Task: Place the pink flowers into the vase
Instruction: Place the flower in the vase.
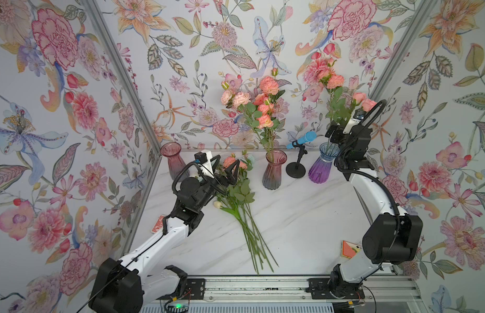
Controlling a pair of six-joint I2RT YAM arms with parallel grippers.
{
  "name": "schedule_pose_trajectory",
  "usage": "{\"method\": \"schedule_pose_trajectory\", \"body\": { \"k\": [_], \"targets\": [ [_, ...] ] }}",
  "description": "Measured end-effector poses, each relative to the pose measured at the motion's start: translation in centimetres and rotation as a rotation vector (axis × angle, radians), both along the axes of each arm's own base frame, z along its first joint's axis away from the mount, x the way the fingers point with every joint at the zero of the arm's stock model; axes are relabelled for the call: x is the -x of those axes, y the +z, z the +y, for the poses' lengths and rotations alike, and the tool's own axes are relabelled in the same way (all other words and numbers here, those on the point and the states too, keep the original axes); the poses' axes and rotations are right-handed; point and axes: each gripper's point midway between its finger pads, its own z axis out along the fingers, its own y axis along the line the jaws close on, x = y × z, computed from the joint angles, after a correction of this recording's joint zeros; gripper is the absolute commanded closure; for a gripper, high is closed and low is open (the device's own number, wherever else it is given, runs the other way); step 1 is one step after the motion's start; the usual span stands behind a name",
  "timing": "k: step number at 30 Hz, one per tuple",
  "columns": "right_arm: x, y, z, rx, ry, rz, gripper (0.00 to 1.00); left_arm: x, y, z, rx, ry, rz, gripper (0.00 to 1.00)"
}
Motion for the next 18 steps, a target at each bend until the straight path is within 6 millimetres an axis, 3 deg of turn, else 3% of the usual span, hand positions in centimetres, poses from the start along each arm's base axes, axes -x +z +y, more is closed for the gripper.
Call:
{"method": "schedule_pose_trajectory", "body": {
  "k": [5,8,12,18],
  "targets": [
    [3.3,2.1,8.5,0.056,0.177,0.000,0.01,0.0,-0.1,0.0,-0.001,0.000,0.005,0.00],
    [5.1,1.2,13.7,0.086,0.316,0.043,0.01,0.1,-0.4,0.2,-0.005,0.005,0.014,0.00],
    [7.2,-2.6,19.5,0.130,0.496,0.152,0.01,-0.1,-0.7,0.7,-0.007,0.017,0.023,0.00],
    [11.8,-11.3,27.0,0.183,0.746,0.361,0.00,-0.7,-1.9,1.8,-0.014,0.047,0.058,0.00]
  ]
}}
